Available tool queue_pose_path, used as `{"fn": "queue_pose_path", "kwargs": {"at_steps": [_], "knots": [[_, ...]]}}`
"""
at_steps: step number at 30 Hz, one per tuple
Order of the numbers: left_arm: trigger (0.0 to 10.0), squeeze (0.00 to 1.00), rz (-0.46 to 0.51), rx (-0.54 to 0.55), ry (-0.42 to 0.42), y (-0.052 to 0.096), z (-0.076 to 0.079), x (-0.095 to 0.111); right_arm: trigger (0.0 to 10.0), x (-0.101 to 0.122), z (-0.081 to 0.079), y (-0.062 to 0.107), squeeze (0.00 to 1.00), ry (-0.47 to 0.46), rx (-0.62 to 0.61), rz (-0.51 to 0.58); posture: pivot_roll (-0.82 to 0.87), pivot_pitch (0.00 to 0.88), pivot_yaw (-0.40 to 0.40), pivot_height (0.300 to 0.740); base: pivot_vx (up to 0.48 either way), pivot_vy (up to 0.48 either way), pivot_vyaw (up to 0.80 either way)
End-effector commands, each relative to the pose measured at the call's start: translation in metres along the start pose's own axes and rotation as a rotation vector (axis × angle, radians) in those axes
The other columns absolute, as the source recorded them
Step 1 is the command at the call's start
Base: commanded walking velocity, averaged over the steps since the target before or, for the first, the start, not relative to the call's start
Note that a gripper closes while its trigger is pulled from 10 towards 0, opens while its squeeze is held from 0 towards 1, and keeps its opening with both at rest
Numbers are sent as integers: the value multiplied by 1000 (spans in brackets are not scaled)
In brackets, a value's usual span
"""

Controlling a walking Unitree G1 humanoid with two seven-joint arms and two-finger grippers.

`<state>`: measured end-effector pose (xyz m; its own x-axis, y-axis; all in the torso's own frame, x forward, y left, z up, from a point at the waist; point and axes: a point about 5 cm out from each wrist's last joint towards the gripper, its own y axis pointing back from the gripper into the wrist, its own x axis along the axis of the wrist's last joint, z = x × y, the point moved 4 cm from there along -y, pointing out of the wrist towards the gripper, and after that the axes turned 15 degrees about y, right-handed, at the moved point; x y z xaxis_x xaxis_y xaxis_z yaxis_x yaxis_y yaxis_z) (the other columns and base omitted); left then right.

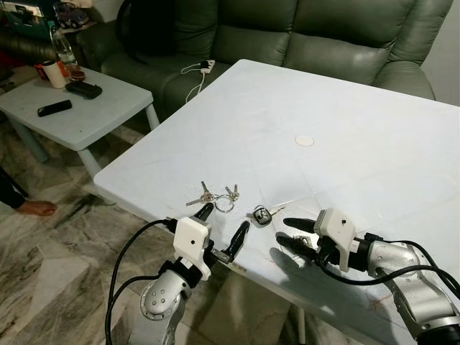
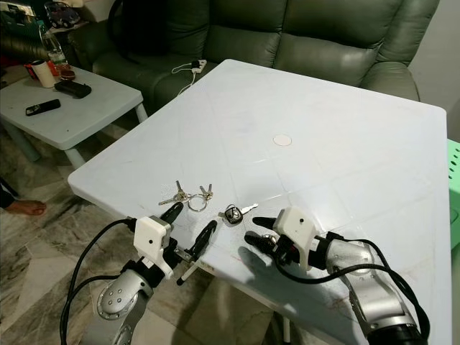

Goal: Hang keys on a hook

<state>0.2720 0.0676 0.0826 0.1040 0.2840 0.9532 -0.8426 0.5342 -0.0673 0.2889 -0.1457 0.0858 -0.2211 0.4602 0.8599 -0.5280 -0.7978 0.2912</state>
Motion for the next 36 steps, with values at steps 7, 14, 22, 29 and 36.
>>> {"fn": "queue_pose_path", "kwargs": {"at_steps": [7,14,22,29,36], "knots": [[10000,0,14,0,-3,2,3,3,10000,-9,10,7,0,-24,-16,-35,-43,57,-49,721,0,0,0],[10000,0,14,1,0,3,4,3,10000,-15,22,16,0,-12,-49,-31,-43,59,-47,721,0,0,0],[10000,0,10,1,-2,3,3,3,0,-22,25,24,0,-17,-53,-38,-47,70,-41,721,0,0,0],[10000,0,8,0,-2,3,3,3,10000,-29,24,29,0,-12,-48,-58,-50,73,-37,721,0,0,0],[10000,0,5,-5,-3,3,3,3,0,-33,28,37,0,-12,-57,-67,-55,73,-31,721,0,0,0]]}}
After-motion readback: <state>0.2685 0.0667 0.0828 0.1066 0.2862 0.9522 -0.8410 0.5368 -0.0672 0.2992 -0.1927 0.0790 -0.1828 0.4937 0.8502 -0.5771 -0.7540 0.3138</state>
